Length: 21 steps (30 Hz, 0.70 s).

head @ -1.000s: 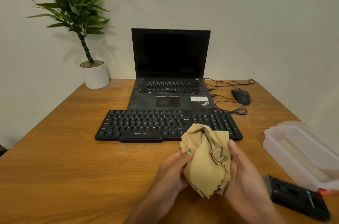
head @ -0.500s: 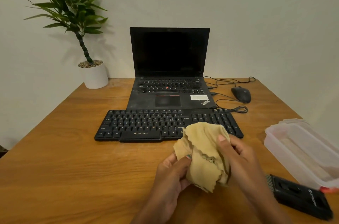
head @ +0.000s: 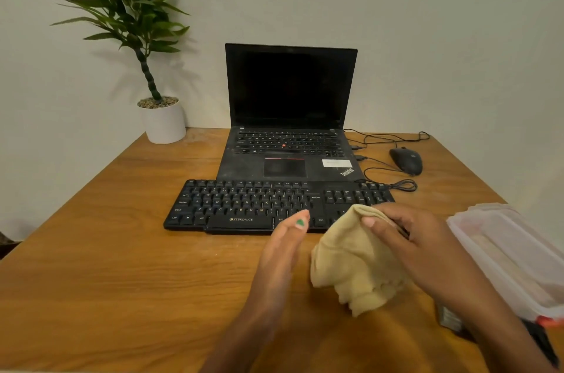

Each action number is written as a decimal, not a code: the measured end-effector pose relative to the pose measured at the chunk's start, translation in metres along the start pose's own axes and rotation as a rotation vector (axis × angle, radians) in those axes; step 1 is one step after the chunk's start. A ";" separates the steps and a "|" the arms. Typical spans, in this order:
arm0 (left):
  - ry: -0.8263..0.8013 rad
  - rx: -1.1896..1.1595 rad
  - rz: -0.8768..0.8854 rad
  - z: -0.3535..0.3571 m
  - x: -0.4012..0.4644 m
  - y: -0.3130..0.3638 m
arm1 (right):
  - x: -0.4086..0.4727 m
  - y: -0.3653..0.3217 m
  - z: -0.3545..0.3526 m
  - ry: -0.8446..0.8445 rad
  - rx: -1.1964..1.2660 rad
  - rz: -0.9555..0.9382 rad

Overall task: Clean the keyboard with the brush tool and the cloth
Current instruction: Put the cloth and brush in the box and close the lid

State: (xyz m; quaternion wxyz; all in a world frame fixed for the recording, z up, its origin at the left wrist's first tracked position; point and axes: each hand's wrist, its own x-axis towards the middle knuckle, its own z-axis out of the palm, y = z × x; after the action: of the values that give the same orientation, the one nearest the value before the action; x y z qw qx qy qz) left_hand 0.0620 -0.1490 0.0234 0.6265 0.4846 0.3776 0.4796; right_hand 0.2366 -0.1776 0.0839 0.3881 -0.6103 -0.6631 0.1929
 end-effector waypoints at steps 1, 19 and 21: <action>-0.049 0.015 -0.001 -0.001 0.000 0.002 | 0.001 -0.005 -0.002 -0.056 0.077 -0.004; -0.126 0.117 -0.364 -0.005 0.009 0.012 | 0.008 0.009 0.023 0.050 -0.200 -0.261; -0.053 -0.012 -0.392 -0.006 0.011 0.012 | -0.004 0.014 0.038 0.057 -0.167 -0.285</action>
State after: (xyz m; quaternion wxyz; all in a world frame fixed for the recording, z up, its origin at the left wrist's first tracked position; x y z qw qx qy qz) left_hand 0.0562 -0.1361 0.0331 0.7206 0.4105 0.4453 0.3376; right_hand 0.2172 -0.1705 0.0495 0.3780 -0.5454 -0.7454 0.0626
